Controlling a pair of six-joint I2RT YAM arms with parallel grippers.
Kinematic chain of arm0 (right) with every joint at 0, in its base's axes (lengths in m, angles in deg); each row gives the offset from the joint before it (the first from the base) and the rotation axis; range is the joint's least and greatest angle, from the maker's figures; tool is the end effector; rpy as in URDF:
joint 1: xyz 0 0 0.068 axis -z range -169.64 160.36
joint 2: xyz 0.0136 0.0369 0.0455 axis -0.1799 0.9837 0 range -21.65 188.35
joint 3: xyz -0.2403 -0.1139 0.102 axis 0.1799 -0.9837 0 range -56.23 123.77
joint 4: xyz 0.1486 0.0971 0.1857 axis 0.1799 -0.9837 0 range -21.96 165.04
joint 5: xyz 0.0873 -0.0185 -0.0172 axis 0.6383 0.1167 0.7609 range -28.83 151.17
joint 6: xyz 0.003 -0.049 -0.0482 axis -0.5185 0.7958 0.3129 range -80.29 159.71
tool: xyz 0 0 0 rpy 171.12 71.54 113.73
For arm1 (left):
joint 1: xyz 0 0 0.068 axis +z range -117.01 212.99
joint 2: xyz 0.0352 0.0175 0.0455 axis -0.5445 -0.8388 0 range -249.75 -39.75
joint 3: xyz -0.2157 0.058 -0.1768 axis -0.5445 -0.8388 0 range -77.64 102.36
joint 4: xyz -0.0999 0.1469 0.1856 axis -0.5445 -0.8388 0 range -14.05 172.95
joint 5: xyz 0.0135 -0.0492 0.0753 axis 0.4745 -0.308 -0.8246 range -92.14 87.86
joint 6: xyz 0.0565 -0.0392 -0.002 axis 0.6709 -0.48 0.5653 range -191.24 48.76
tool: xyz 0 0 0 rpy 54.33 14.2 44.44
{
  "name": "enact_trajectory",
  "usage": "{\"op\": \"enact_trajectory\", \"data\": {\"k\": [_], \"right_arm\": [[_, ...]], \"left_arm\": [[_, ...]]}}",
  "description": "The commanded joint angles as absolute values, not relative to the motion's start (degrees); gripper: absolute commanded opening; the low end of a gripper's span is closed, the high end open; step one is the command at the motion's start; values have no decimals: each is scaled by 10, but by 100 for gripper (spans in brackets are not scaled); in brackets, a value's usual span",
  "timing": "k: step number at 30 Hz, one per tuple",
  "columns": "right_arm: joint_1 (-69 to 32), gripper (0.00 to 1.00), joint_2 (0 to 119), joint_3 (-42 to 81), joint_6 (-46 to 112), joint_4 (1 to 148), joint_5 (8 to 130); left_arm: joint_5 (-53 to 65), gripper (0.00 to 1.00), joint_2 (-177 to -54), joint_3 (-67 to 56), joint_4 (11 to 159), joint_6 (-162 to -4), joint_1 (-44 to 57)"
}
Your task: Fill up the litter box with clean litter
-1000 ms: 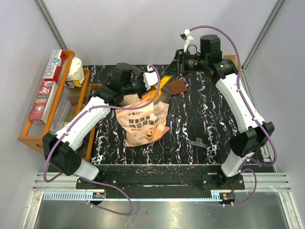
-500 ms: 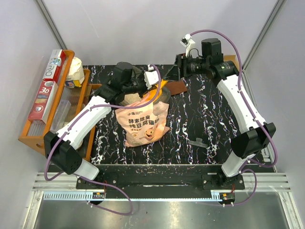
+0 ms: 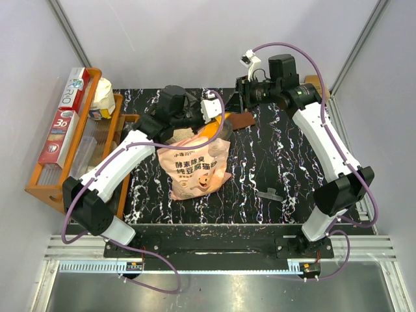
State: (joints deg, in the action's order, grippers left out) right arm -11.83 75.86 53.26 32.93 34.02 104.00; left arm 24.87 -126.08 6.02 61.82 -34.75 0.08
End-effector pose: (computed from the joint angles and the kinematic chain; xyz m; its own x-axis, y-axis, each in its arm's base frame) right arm 0.3366 0.1781 0.4403 -0.5440 -0.1283 -0.8292 -0.7685 0.4731 0.4309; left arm 0.2868 -0.2157 0.3883 0.2230 0.4868 -0.8446 0.8710 0.2896 0.3969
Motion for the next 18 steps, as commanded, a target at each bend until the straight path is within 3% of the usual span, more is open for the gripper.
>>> {"op": "enact_trajectory", "data": {"k": [1, 6, 11, 15, 18], "right_arm": [[-124, 45, 749, 542, 351, 329, 1029], [-124, 42, 742, 535, 356, 327, 1027], [-124, 31, 741, 531, 358, 330, 1033], [-125, 35, 744, 530, 352, 334, 1036], [-127, 32, 744, 528, 352, 332, 1041]], "left_arm": [[224, 0, -1257, 90, 652, -341, -2], [211, 0, -1262, 93, 659, -341, -3], [218, 0, -1263, 94, 656, -341, -7], [215, 0, -1264, 94, 657, -337, -11], [212, 0, -1264, 96, 657, -337, -14]]}}
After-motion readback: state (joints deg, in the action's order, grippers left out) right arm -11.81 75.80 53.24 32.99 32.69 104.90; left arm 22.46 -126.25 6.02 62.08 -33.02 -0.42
